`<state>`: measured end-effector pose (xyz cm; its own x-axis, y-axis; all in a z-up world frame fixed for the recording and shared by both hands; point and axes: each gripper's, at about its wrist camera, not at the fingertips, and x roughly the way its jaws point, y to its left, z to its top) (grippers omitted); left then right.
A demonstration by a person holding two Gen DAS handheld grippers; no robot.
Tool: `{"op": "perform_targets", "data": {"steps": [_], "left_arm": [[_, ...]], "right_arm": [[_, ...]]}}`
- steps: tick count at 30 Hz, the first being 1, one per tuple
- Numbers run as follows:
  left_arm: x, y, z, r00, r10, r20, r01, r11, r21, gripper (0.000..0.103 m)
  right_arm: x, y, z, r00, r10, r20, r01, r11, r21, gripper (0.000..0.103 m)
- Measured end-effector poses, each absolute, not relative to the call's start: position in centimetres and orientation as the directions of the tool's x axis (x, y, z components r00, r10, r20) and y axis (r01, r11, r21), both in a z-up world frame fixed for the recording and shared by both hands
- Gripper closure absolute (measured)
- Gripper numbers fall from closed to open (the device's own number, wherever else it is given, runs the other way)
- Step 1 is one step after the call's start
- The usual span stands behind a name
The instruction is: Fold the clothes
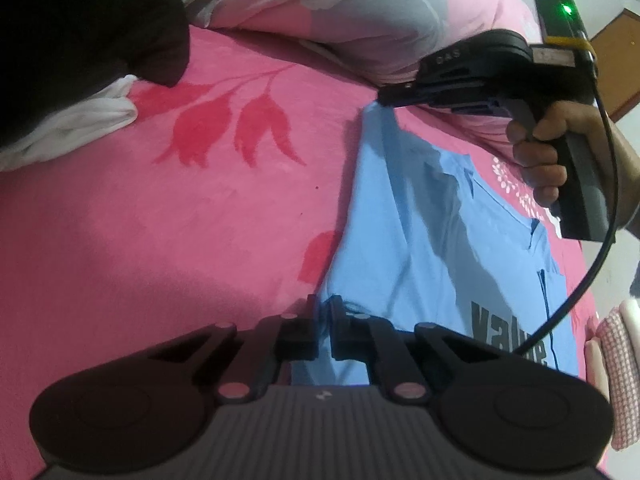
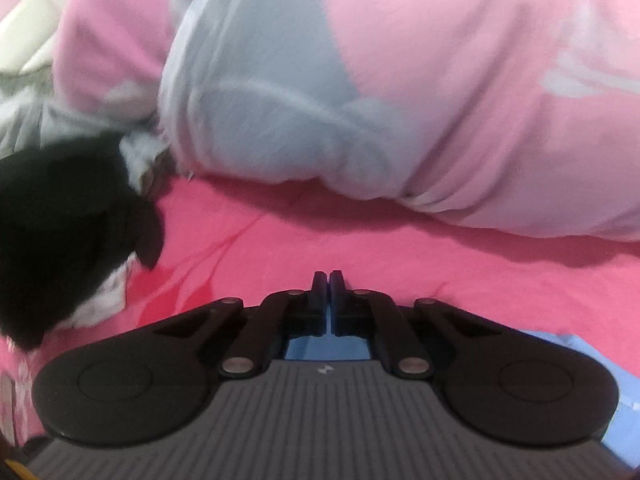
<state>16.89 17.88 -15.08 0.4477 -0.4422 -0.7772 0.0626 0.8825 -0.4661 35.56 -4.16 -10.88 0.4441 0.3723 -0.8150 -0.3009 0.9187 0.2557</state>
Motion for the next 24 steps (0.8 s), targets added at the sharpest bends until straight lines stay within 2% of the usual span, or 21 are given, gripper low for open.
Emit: {"op": "perform_targets", "data": {"steps": [6,11,16,21,24], "left_arm": [[17.1,18.0,-15.2,0.447,-0.436,-0.781,0.060,0.886,-0.460,0.099],[17.0,18.2,-15.1,0.444,-0.435,-0.783,0.071,0.888,-0.454,0.098],[17.0,18.3,-15.2,0.443,-0.433,-0.785,0.078,0.891,-0.447,0.097],[17.1,17.9,-15.1,0.440,-0.424,-0.792,0.097,0.899,-0.428,0.097],[17.4,17.6,-15.2,0.436,-0.416,-0.798,0.106,0.904,-0.414,0.097]], "right_arm": [[36.0,-4.7,-12.0,0.465,0.391,-0.794,-0.252,0.919,0.305,0.102],[36.3,-7.1,-11.7,0.500,0.370,-0.783,-0.117,0.925,0.362,0.099],[32.7,-10.7,-9.3,0.531,0.358,-0.768,-0.135,0.930,0.341,0.099],[29.3,-11.3,-10.6,0.417,0.445,-0.792,-0.263,0.894,0.364,0.099],[29.4,-12.5,-13.2,0.417,0.380,-0.826,-0.162,0.925,0.343,0.100]]}}
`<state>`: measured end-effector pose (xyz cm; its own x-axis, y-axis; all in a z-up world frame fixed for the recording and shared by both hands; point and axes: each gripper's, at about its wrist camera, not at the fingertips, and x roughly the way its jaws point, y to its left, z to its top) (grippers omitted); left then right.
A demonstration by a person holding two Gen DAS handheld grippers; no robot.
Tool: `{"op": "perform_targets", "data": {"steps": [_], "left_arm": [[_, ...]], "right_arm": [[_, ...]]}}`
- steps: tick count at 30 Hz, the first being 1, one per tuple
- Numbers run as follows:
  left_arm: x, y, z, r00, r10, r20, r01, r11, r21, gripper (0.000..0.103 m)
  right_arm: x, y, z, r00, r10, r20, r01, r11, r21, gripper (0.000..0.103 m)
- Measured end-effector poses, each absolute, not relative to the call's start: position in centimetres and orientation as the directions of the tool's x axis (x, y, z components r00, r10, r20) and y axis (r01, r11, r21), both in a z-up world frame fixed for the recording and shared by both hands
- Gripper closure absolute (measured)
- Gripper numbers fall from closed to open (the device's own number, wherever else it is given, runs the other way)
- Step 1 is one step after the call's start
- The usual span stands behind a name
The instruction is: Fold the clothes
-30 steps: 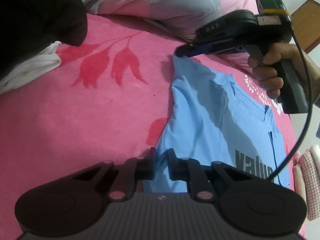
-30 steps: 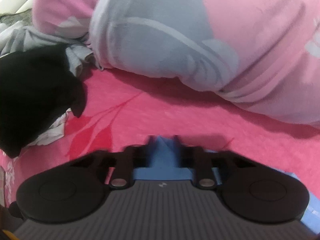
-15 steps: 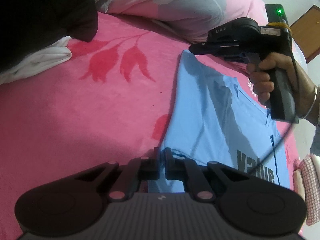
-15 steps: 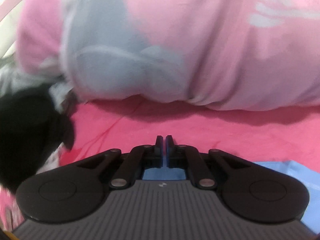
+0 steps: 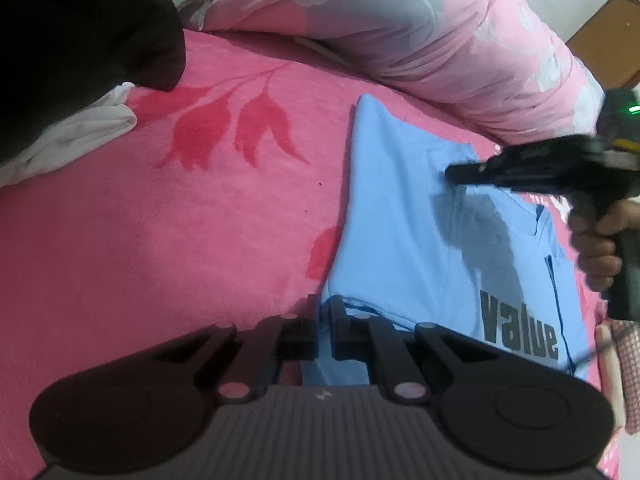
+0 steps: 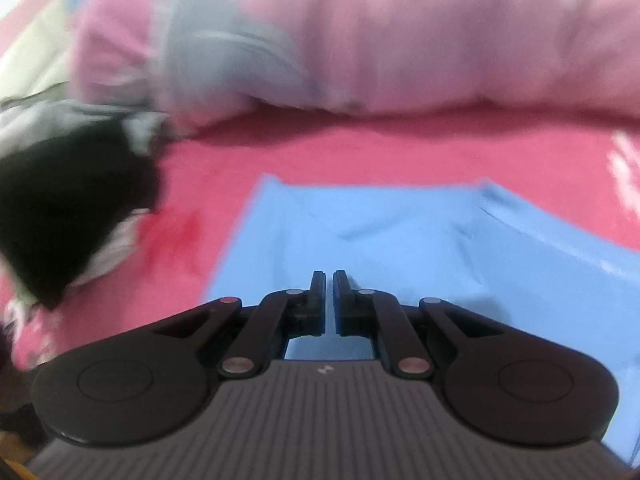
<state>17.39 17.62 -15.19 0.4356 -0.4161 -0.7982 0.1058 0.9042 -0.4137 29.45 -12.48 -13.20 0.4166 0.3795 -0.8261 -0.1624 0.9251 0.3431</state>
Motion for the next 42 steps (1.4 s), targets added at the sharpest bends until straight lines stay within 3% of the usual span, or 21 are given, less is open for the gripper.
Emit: {"op": "perform_targets", "data": {"steps": [3,4,10,12,14,16,23,34,42], "left_arm": [[17.5,17.5,-15.1,0.433,-0.409,-0.803,0.111,0.908,-0.403,0.097],[17.5,17.5,-15.1,0.433,-0.408,-0.804,0.111,0.909,-0.402,0.097],[17.7,17.4,-14.9,0.425,-0.403,-0.810,0.109,0.911,-0.397,0.095],[17.6,17.5,-14.6,0.430,-0.400,-0.809,0.119,0.914,-0.389,0.090],[17.3,17.6,-13.9,0.445,-0.392,-0.805,0.142,0.919,-0.368,0.071],[16.9,17.8,-13.0,0.469,-0.382,-0.796,0.167,0.924,-0.345,0.062],[15.4,19.9,-10.4,0.490,-0.411,-0.768,0.227,0.912,-0.343,0.047],[8.8,23.8,-9.0,0.389,-0.415,-0.823,0.257,0.906,-0.336,0.043],[-1.4,26.3,-8.0,0.328,-0.369,-0.870,0.171,0.929,-0.329,0.042]], "right_arm": [[29.7,-14.8,-14.3,0.477,0.319,-0.819,0.005,0.931,0.366,0.103],[29.5,-15.3,-14.0,0.500,0.309,-0.809,0.040,0.925,0.378,0.098],[26.7,-13.9,-12.3,0.497,0.366,-0.787,-0.072,0.921,0.383,0.098],[26.0,-12.8,-12.7,0.473,0.373,-0.798,-0.103,0.923,0.370,0.098],[25.3,-12.5,-13.0,0.469,0.372,-0.801,-0.075,0.920,0.383,0.098],[24.1,-13.0,-12.5,0.490,0.370,-0.789,-0.016,0.909,0.417,0.098],[16.3,-13.8,-8.8,0.543,0.341,-0.768,0.053,0.898,0.436,0.098],[3.7,-13.2,-6.8,0.574,0.332,-0.749,0.180,0.841,0.510,0.098],[-8.0,-10.2,-9.0,0.459,0.433,-0.776,0.188,0.806,0.561,0.098]]}}
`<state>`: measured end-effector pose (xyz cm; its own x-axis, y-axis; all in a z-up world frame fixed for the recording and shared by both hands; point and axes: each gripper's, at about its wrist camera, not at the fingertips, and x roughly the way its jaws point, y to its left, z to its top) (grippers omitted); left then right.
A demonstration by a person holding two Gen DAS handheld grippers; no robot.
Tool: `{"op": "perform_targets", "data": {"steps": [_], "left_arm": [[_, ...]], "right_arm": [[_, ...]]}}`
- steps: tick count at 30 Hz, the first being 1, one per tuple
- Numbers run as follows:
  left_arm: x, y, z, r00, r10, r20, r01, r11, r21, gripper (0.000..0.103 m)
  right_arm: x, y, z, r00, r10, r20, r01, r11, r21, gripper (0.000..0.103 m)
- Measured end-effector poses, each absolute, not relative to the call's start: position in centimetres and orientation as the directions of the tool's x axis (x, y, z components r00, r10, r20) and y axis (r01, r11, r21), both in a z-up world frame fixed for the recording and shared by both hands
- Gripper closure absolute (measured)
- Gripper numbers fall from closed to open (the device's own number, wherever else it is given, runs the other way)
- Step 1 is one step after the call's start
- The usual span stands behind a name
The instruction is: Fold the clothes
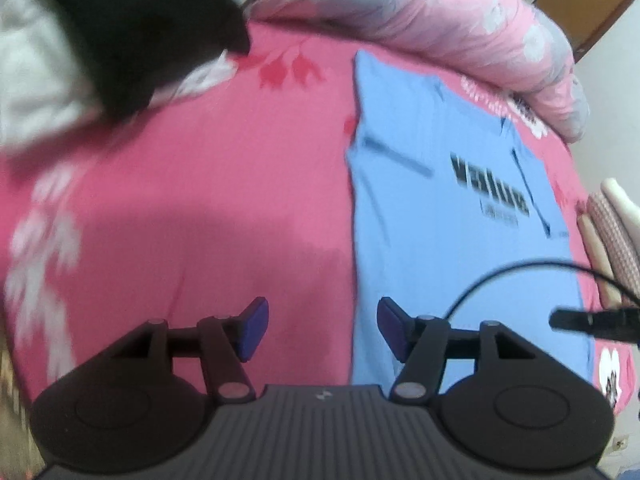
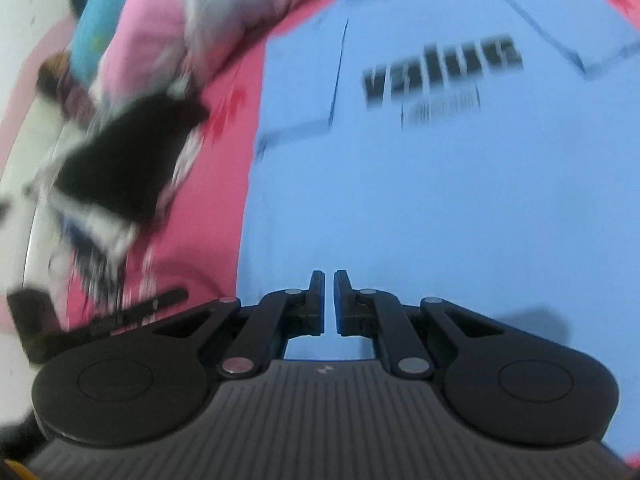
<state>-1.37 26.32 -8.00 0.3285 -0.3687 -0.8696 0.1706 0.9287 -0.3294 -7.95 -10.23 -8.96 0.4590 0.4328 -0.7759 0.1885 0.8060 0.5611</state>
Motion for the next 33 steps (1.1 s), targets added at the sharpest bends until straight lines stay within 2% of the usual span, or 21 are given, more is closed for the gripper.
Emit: {"op": "perform_targets", "data": {"steps": [6,12,15,21,23,24,26,27,30,32,33], "left_arm": [[-8.7,27.0,-5.3,0.290,-0.356,-0.888,0.196,0.931,-0.309,0.042],[-11.5,28.7,-3.8,0.314,-0.341,-0.886,0.168,0.939,-0.301,0.036],[-11.2,28.2,-5.5,0.290,-0.336,-0.896,0.184,0.938,-0.292,0.036],[-9.3,25.5,-8.3,0.276,-0.366,-0.889,0.260,0.919,-0.298,0.037],[-8.4,24.3,-9.6,0.240,-0.348,-0.907,0.297,0.915,-0.272,0.049],[-8.0,23.7,-10.3,0.215,-0.321,-0.922,0.319,0.916,-0.245,0.052],[-7.5,22.8,-11.6,0.177,-0.272,-0.946,0.352,0.915,-0.197,0.066],[-7.3,22.5,-12.1,0.160,-0.266,-0.951,0.364,0.911,-0.193,0.069],[-7.0,22.9,-12.7,0.146,-0.285,-0.947,0.357,0.908,-0.218,0.076],[-6.8,23.4,-12.8,0.125,-0.302,-0.945,0.343,0.907,-0.244,0.090],[-6.7,23.7,-12.9,0.114,-0.310,-0.944,0.336,0.906,-0.257,0.093]], "right_arm": [[-19.2,-10.9,-4.0,0.394,0.441,-0.806,0.088,0.855,0.511,0.098],[-24.5,-13.7,2.4,0.401,0.303,-0.865,-0.020,0.946,0.322,0.098],[-24.7,-14.2,2.2,0.414,0.254,-0.874,-0.013,0.962,0.274,0.093],[-19.9,-8.1,-4.6,0.440,0.274,-0.855,-0.123,0.962,0.246,0.092],[-17.9,-5.5,-6.4,0.460,0.308,-0.833,-0.153,0.951,0.268,0.092],[-16.8,-4.2,-7.1,0.465,0.319,-0.826,-0.157,0.948,0.278,0.092],[-14.8,-2.1,-8.7,0.470,0.320,-0.823,-0.159,0.947,0.278,0.092],[-13.9,-1.2,-9.4,0.474,0.319,-0.821,-0.157,0.948,0.278,0.092],[-12.7,0.1,-11.4,0.486,0.276,-0.829,-0.098,0.960,0.262,0.092],[-12.9,0.5,-13.4,0.456,0.234,-0.859,-0.029,0.968,0.248,0.092],[-13.2,0.7,-14.1,0.440,0.224,-0.870,-0.006,0.969,0.247,0.092]]}}
